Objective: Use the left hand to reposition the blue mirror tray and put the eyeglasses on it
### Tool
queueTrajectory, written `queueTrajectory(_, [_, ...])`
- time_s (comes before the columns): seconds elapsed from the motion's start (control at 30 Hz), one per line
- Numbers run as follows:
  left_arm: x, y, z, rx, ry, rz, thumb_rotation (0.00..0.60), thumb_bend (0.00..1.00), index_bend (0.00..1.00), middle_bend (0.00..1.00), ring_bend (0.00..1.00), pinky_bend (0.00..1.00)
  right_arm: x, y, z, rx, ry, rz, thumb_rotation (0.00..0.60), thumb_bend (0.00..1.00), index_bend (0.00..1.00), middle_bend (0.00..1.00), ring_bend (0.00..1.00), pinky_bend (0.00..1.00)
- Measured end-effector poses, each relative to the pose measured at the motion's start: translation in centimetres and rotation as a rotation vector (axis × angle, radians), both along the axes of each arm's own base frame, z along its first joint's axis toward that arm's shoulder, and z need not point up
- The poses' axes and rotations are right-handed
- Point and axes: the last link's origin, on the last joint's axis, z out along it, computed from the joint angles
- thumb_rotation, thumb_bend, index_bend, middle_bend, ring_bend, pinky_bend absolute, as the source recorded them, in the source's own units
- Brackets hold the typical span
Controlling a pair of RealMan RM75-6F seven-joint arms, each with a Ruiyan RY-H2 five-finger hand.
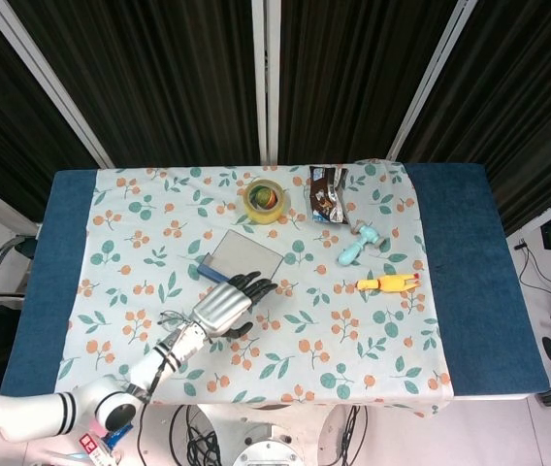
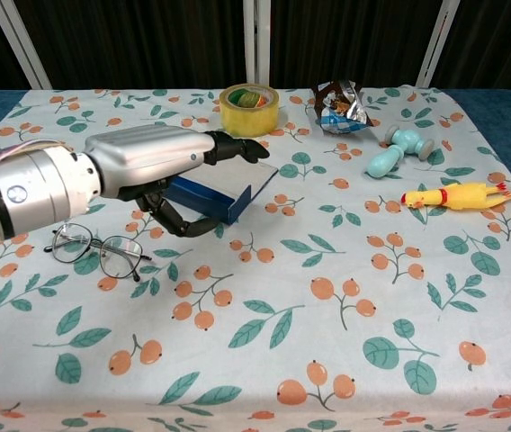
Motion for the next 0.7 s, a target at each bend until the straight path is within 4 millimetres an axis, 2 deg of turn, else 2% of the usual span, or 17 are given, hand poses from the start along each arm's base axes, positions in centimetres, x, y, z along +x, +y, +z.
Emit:
queueTrajectory(0.3, [1.1,0.9,-1.8,-0.020,0.034,-0.019,0.600,0.41,0.05,0.11,0.04,0.18,0.1,-0.2,-0.2,0.000,0.000,0.000,0.600,0.18,0.00,0.00,0.00,0.00])
queueTrajectory(0.7, [0.3,1.0,-2.6,-0.021,0.087,-0.025,0.600,0.45,0.05,0.17,0.04,0.18,0.0,-0.3,-0.2,-0.004,-0.003,-0.004,0.600,0.18,0.00,0.00,0.00,0.00])
